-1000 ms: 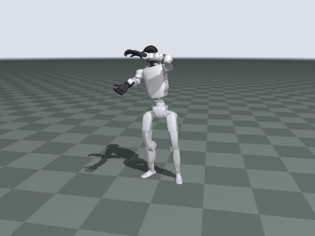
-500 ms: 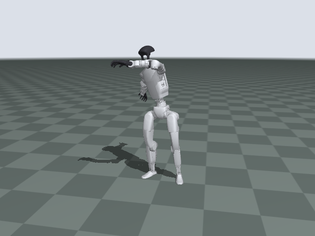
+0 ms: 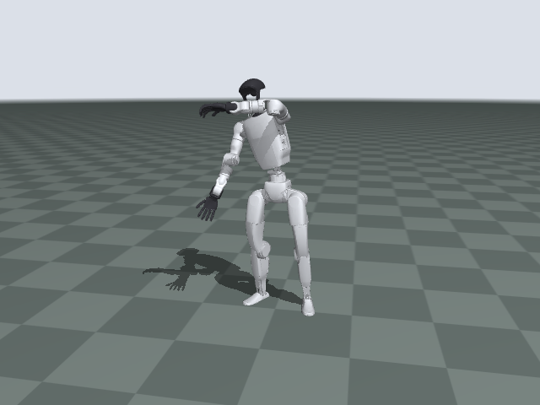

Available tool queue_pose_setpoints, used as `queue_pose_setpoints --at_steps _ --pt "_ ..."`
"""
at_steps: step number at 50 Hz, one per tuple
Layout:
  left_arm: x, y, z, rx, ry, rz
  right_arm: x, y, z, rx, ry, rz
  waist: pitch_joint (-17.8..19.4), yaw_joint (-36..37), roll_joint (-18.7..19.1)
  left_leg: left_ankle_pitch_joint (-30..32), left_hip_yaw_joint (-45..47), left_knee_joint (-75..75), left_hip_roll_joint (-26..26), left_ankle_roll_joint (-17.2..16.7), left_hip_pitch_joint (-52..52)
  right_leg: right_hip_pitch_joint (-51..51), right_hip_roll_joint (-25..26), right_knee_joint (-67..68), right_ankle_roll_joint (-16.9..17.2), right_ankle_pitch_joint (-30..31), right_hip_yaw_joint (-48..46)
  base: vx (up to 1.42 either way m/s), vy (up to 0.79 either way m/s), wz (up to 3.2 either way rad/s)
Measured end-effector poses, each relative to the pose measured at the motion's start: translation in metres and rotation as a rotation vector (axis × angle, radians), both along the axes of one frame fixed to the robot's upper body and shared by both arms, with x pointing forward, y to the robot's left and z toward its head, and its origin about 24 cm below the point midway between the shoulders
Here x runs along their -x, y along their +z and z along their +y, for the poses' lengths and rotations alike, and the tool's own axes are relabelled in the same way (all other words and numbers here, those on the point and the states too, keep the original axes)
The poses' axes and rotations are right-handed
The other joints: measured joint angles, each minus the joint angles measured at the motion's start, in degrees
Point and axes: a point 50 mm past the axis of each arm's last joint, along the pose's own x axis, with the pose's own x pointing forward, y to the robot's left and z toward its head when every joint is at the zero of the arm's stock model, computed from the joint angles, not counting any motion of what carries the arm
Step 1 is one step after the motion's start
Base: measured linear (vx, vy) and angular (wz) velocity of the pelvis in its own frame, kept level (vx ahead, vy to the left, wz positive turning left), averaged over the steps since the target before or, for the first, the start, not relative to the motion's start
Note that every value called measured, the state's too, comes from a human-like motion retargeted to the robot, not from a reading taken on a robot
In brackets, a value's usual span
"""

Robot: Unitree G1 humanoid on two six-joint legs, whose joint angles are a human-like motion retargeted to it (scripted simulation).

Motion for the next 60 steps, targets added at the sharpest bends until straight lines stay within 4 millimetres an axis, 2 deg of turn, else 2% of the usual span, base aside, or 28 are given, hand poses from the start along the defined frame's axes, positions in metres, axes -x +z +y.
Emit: queue_pose_setpoints --at_steps 2,3,5,6,8,10,13,15,18,20,21,23,25,28,31,33,35,36,38,40,43,45,48,51,54,55,57,60 --pt "0.001 0.002 0.001 0.019 -0.001 0.016 -0.065 0.052 0.057 0.014 0.162 -0.172 -0.5 1.0 0.1 -0.1 -0.1 0.1 0.2 0.3 0.3 0.3 0.2 0.2 -0.4 0.0 0.0 0.0 0.0 0.0" --pt "0.002 0.003 0.001 0.027 -0.005 0.019 -0.089 0.082 0.085 0.027 0.232 -0.259 -0.7 1.5 0.1 -0.1 -0.2 0.1 0.2 0.5 0.4 0.5 0.2 0.2 -0.6 0.0 -0.1 0.0 0.0 0.0" --pt "0.004 0.006 0.001 0.046 -0.015 0.021 -0.122 0.145 0.136 0.055 0.346 -0.422 -1.0 2.3 0.1 0.0 -0.7 0.1 0.2 0.7 0.5 0.9 0.3 0.2 -0.8 0.1 -0.5 0.0 -0.03 0.24" --pt "0.005 0.008 0.001 0.056 -0.021 0.019 -0.131 0.175 0.156 0.06 0.38 -0.493 -1.2 2.5 0.0 0.1 -1.0 0.1 0.2 0.7 0.4 1.1 0.3 0.1 -0.9 0.1 -0.8 0.01 -0.02 0.32" --pt "0.007 0.012 0.002 0.077 -0.034 0.012 -0.14 0.229 0.189 0.055 0.419 -0.618 -1.7 2.9 -0.1 0.2 -1.8 0.1 0.2 0.5 0.2 1.5 0.3 -0.1 -1.1 0.1 -1.6 0.01 -0.02 0.37" --pt "0.009 0.015 0.004 0.095 -0.044 0.003 -0.141 0.272 0.212 0.027 0.419 -0.712 -2.3 3.0 -0.3 0.4 -2.6 0.1 0.2 0.1 0.0 1.9 0.4 -0.3 -1.3 0.1 -2.4 0.02 -0.02 0.39" --pt "0.009 0.018 0.01 0.12 -0.04 0.009 -0.137 0.312 0.231 -0.015 0.41 -0.793 -3.6 3.0 -0.9 0.7 -3.6 0.1 0.1 -0.7 -0.6 2.1 0.4 -0.4 -1.6 0.0 -3.4 0.03 -0.02 0.3" --pt "0.007 0.021 0.016 0.131 -0.025 0.012 -0.134 0.329 0.241 -0.032 0.422 -0.829 -4.1 2.6 -1.4 0.8 -3.9 0.2 0.2 -1.2 -0.7 2.2 0.5 -0.5 -1.7 0.0 -3.6 0.0 0.0 0.0" --pt "0.005 0.026 0.023 0.159 -0.003 0.009 -0.132 0.337 0.247 -0.039 0.441 -0.853 -3.9 2.3 -2.0 0.7 -3.8 0.3 0.2 -1.3 -0.8 2.2 0.5 -0.6 -1.8 -0.1 -3.5 0.0 0.0 0.0" --pt "0.003 0.029 0.029 0.179 0.014 0.009 -0.133 0.33 0.246 -0.056 0.443 -0.841 -3.6 1.9 -2.3 0.6 -3.4 0.5 0.3 -1.1 -0.6 2.1 0.5 -0.5 -1.8 -0.2 -3.1 0.01 0.0 -0.1" --pt "0.001 0.028 0.031 0.198 0.017 0.018 -0.135 0.32 0.242 -0.059 0.437 -0.822 -3.6 1.8 -2.3 0.4 -3.1 0.5 0.3 -0.9 -0.5 2.0 0.5 -0.4 -1.7 -0.2 -2.8 0.01 0.0 -0.24" --pt "-0.002 0.028 0.037 0.209 0.038 0.021 -0.136 0.294 0.236 -0.081 0.427 -0.768 -3.3 1.1 -2.6 0.3 -2.4 0.6 0.4 -0.5 -0.2 1.8 0.5 -0.3 -1.8 -0.2 -2.1 0.01 0.0 -0.3" --pt "-0.004 0.026 0.042 0.205 0.06 0.019 -0.136 0.257 0.227 -0.092 0.413 -0.691 -2.7 0.0 -3.0 0.1 -1.7 0.5 0.4 0.0 0.2 1.6 0.5 -0.1 -1.8 -0.3 -1.4 0.01 0.0 -0.34" --pt "-0.007 0.022 0.045 0.183 0.082 0.013 -0.126 0.18 0.196 -0.066 0.386 -0.527 -2.0 -1.3 -3.7 -0.1 -0.6 0.3 0.4 0.7 0.7 1.3 0.4 0.1 -1.6 -0.4 -0.4 0.01 0.01 -0.32" --pt "-0.008 0.016 0.043 0.144 0.094 -0.003 -0.092 0.088 0.141 -0.024 0.343 -0.309 -1.4 -2.2 -4.0 -0.3 0.3 0.1 0.3 1.3 1.1 0.9 0.3 0.4 -1.0 -0.4 0.5 0.02 0.01 -0.28" --pt "-0.007 0.014 0.04 0.113 0.096 -0.019 -0.05 0.03 0.093 -0.004 0.287 -0.145 -0.9 -2.7 -4.1 -0.4 0.8 -0.2 0.2 1.6 1.2 0.6 0.2 0.4 -0.4 -0.5 0.8 0.02 0.02 -0.21" --pt "-0.006 0.014 0.037 0.083 0.091 -0.038 0.006 -0.016 0.037 0.007 0.19 0.017 -0.4 -3.2 -4.1 -0.5 1.2 -0.4 0.1 1.7 1.2 0.2 0.1 0.4 0.5 -0.5 1.0 0.0 0.0 0.0" --pt "-0.005 0.014 0.037 0.07 0.09 -0.048 0.038 -0.033 0.008 0.013 0.116 0.093 -0.1 -3.8 -4.2 -0.5 1.3 -0.5 0.0 1.7 1.1 0.1 0.1 0.4 0.9 -0.4 1.0 0.0 0.0 0.0" --pt "-0.002 0.015 0.037 0.047 0.086 -0.07 0.111 -0.051 -0.048 0.039 -0.055 0.238 0.5 -5.0 -4.3 -0.5 1.4 -0.7 -0.1 1.6 1.0 -0.2 -0.1 0.3 1.9 -0.4 0.9 0.0 0.0 0.0" --pt "0.0 0.016 0.038 0.027 0.085 -0.092 0.19 -0.05 -0.1 0.098 -0.238 0.381 1.0 -6.3 -4.4 -0.5 1.4 -0.9 -0.2 1.3 0.8 -0.4 -0.2 0.2 2.8 -0.4 0.7 0.0 0.0 0.0" --pt "0.002 0.018 0.042 -0.002 0.089 -0.12 0.305 -0.014 -0.159 0.24 -0.438 0.606 1.8 -8.4 -4.5 -0.5 1.3 -1.0 -0.3 0.9 0.5 -0.6 -0.2 -0.1 3.8 -0.2 0.3 0.0 0.0 0.0" --pt "0.003 0.018 0.046 -0.025 0.101 -0.129 0.368 0.022 -0.182 0.331 -0.51 0.739 2.2 -9.8 -4.7 -0.4 1.3 -0.9 -0.3 0.6 0.3 -0.7 -0.3 -0.2 4.3 -0.1 0.1 0.0 0.0 0.0" --pt "0.001 0.016 0.052 -0.055 0.119 -0.127 0.435 0.077 -0.199 0.434 -0.599 0.867 2.6 -11.7 -5.2 -0.2 1.4 -0.8 -0.4 0.2 0.0 -0.8 -0.4 -0.5 4.7 0.2 -0.1 0.0 0.0 0.0" --pt "0.0 0.014 0.055 -0.071 0.129 -0.125 0.475 0.121 -0.204 0.511 -0.712 0.929 3.0 -12.7 -5.6 0.0 1.5 -0.7 -0.5 0.0 -0.3 -1.0 -0.5 -0.8 4.8 0.5 -0.1 0.0 0.0 0.0" --pt "0.0 0.015 0.054 -0.073 0.121 -0.131 0.494 0.144 -0.204 0.554 -0.815 0.94 3.2 -12.6 -5.8 0.2 1.7 -0.7 -0.5 -0.1 -0.4 -1.2 -0.5 -0.9 4.6 0.7 0.0 0.0 0.0 0.0" --pt "0.001 0.015 0.053 -0.069 0.114 -0.134 0.497 0.147 -0.203 0.558 -0.84 0.933 3.2 -12.3 -5.8 0.2 1.7 -0.7 -0.5 0.0 -0.4 -1.2 -0.5 -1.0 4.6 0.7 0.1 0.0 0.0 0.0" --pt "0.003 0.017 0.047 -0.053 0.089 -0.14 0.495 0.138 -0.2 0.543 -0.866 0.892 3.2 -11.0 -5.6 0.2 1.7 -0.7 -0.5 0.2 -0.5 -1.3 -0.5 -1.0 4.5 0.8 0.1 0.0 0.0 0.0" --pt "0.006 0.019 0.033 -0.018 0.035 -0.141 0.479 0.106 -0.193 0.484 -0.87 0.805 2.9 -7.9 -5.0 0.1 1.5 -0.8 -0.6 0.7 -0.7 -1.4 -0.6 -1.0 4.3 0.7 0.0 0.0 0.0 0.0"
